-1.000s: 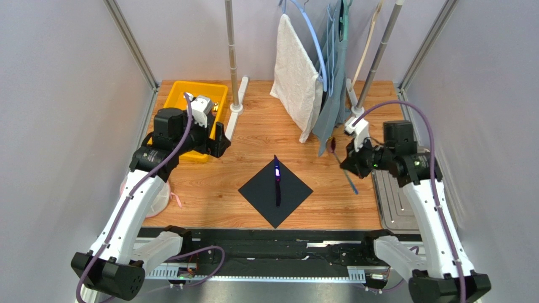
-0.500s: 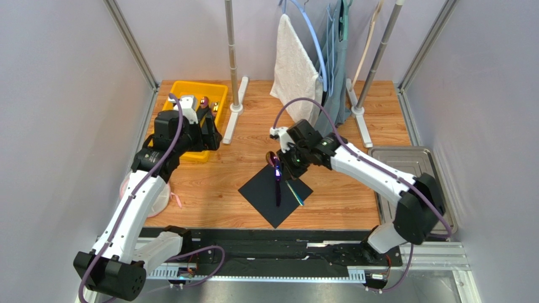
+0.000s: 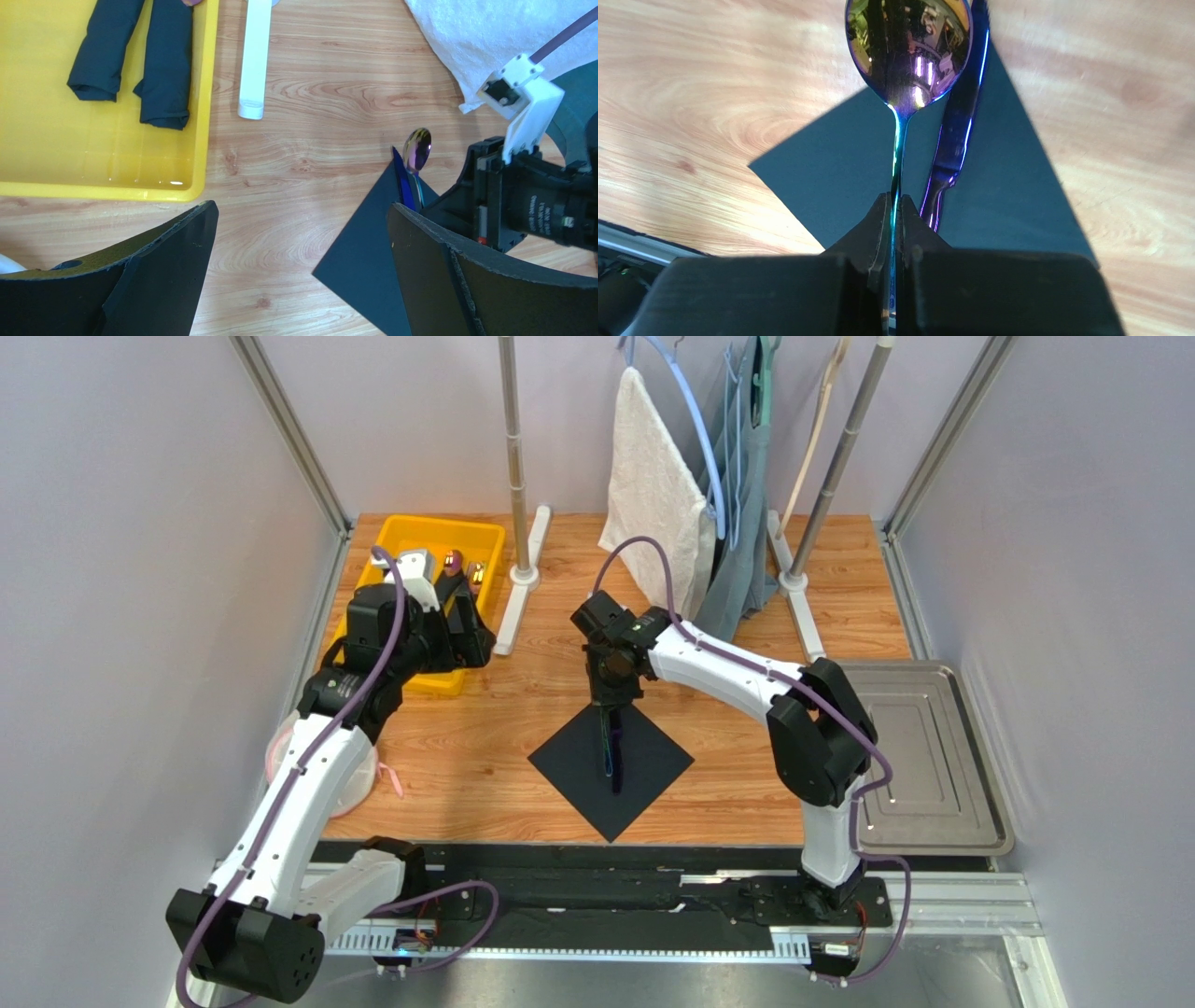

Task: Place the utensils on the paper napkin and roll it up

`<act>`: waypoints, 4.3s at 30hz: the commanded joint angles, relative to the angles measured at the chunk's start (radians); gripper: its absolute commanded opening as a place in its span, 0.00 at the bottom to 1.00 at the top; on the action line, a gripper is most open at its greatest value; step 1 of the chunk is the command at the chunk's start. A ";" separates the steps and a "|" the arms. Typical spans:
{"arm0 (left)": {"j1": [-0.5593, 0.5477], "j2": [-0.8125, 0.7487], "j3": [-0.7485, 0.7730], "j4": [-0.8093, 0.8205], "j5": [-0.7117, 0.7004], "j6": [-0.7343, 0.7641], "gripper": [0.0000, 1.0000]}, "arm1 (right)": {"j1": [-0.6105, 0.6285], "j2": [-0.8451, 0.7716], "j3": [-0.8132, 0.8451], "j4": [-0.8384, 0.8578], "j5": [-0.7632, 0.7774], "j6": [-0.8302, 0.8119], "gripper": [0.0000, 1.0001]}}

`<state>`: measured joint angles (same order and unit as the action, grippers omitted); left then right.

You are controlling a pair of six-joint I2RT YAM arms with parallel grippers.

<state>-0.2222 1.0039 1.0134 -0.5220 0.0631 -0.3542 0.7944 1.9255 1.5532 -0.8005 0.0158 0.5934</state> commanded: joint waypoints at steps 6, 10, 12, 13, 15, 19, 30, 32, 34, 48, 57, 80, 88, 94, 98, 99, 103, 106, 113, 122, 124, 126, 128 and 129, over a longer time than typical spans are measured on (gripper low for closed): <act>0.004 -0.013 -0.030 0.059 0.021 -0.011 0.99 | 0.032 0.064 0.030 -0.037 0.056 0.109 0.00; 0.004 -0.014 -0.041 0.060 0.032 -0.011 0.99 | 0.032 0.096 0.044 -0.040 0.050 0.115 0.00; 0.004 -0.014 -0.042 0.060 0.038 -0.011 0.99 | 0.028 0.107 0.053 -0.046 0.052 0.115 0.00; 0.004 -0.016 -0.044 0.060 0.040 -0.009 0.99 | 0.026 0.116 0.057 -0.048 0.053 0.115 0.00; 0.004 -0.013 -0.045 0.063 0.043 -0.008 0.99 | 0.022 0.125 0.064 -0.054 0.055 0.115 0.00; 0.004 -0.008 -0.047 0.066 0.047 -0.003 0.99 | 0.012 0.139 0.062 -0.059 0.055 0.121 0.00; 0.004 0.001 -0.050 0.076 0.052 0.000 0.99 | 0.000 0.150 0.045 -0.062 0.042 0.140 0.11; 0.004 0.002 -0.050 0.076 0.053 0.001 0.99 | -0.004 0.153 0.042 -0.062 0.042 0.141 0.14; 0.004 0.002 -0.050 0.076 0.053 0.001 0.99 | -0.007 0.153 0.038 -0.062 0.041 0.144 0.17; 0.004 0.023 0.047 -0.087 0.334 0.344 0.99 | -0.020 -0.040 0.082 -0.052 -0.103 -0.056 0.24; -0.176 -0.264 -0.212 -0.117 0.710 0.895 0.93 | -0.145 -0.340 -0.308 0.147 -0.504 -0.340 0.35; -1.025 0.232 -0.401 0.350 0.181 1.034 0.49 | -0.207 -0.384 -0.492 0.155 -0.683 -0.492 0.46; -1.045 0.329 -0.401 0.401 0.208 1.032 0.48 | -0.227 -0.375 -0.489 0.152 -0.671 -0.469 0.45; -1.045 0.384 -0.415 0.445 0.213 1.031 0.44 | -0.239 -0.375 -0.495 0.156 -0.668 -0.465 0.45; -1.045 0.413 -0.417 0.462 0.208 1.032 0.43 | -0.247 -0.369 -0.495 0.156 -0.671 -0.458 0.45; -1.045 0.420 -0.415 0.470 0.205 1.032 0.43 | -0.248 -0.365 -0.493 0.155 -0.675 -0.460 0.45; -1.045 0.449 -0.401 0.465 0.198 1.020 0.33 | -0.253 -0.365 -0.496 0.156 -0.675 -0.455 0.45; -1.045 0.441 -0.403 0.461 0.198 1.017 0.31 | -0.253 -0.364 -0.496 0.156 -0.677 -0.454 0.45; -1.040 0.398 -0.391 0.415 0.181 1.008 0.21 | -0.251 -0.352 -0.493 0.158 -0.685 -0.451 0.45; -1.008 0.331 -0.362 0.373 0.199 0.972 0.05 | -0.254 -0.361 -0.499 0.158 -0.671 -0.449 0.45; -0.984 0.334 -0.345 0.369 0.221 0.959 0.02 | -0.253 -0.361 -0.502 0.158 -0.666 -0.449 0.44; -0.950 0.338 -0.325 0.361 0.234 0.946 0.00 | -0.259 -0.365 -0.507 0.162 -0.660 -0.443 0.43; -0.910 0.340 -0.314 0.364 0.245 0.936 0.00 | -0.270 -0.365 -0.524 0.182 -0.662 -0.429 0.41; -0.896 0.343 -0.306 0.369 0.251 0.930 0.00 | -0.277 -0.373 -0.533 0.193 -0.666 -0.410 0.40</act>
<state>-1.1732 1.3560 0.6498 -0.1585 0.2661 0.6151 0.5407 1.5715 1.0256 -0.6689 -0.6453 0.1432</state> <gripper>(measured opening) 0.008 0.413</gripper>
